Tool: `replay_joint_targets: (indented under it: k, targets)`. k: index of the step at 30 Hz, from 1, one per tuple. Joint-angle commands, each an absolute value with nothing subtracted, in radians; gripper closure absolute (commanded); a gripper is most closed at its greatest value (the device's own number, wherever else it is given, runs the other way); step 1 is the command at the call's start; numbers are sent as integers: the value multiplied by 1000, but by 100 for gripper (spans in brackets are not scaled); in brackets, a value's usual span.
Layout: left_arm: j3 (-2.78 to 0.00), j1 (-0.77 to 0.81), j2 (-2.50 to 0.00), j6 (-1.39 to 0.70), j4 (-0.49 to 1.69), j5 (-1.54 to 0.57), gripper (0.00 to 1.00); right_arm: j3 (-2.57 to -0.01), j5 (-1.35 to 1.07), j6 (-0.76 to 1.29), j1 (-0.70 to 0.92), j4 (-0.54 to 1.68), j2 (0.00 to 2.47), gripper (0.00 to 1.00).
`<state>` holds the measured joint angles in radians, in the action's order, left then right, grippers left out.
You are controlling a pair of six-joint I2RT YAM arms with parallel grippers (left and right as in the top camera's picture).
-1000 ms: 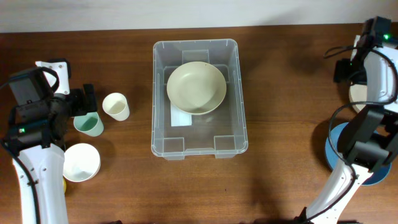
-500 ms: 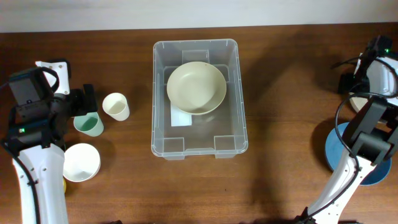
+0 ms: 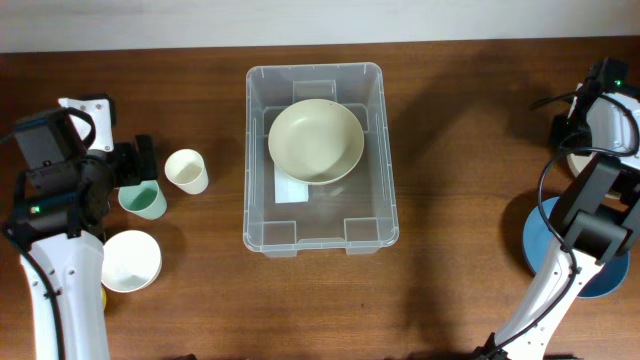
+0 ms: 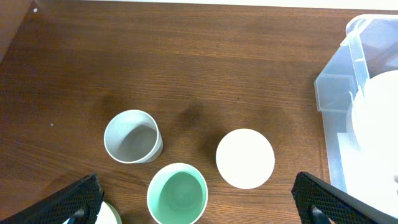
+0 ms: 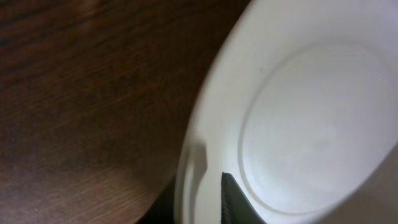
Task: Pack container
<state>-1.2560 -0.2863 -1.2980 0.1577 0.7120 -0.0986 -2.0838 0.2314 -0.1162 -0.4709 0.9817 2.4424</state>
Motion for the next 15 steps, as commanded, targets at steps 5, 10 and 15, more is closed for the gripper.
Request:
replay_joint_targets:
  k: [5,10,15]
  targets:
    - [-1266,-282,-1298,170,709,-117,1,-2080,245,-117,-473,952,2456,96]
    - [-1266,-282,-1298,170,709,-117,1,-2080,245,-116,-472,937,2456,96]
    - [-1266,-282,-1298,170,708,-117,1,-2088,245,-115,-469,934,2430,96]
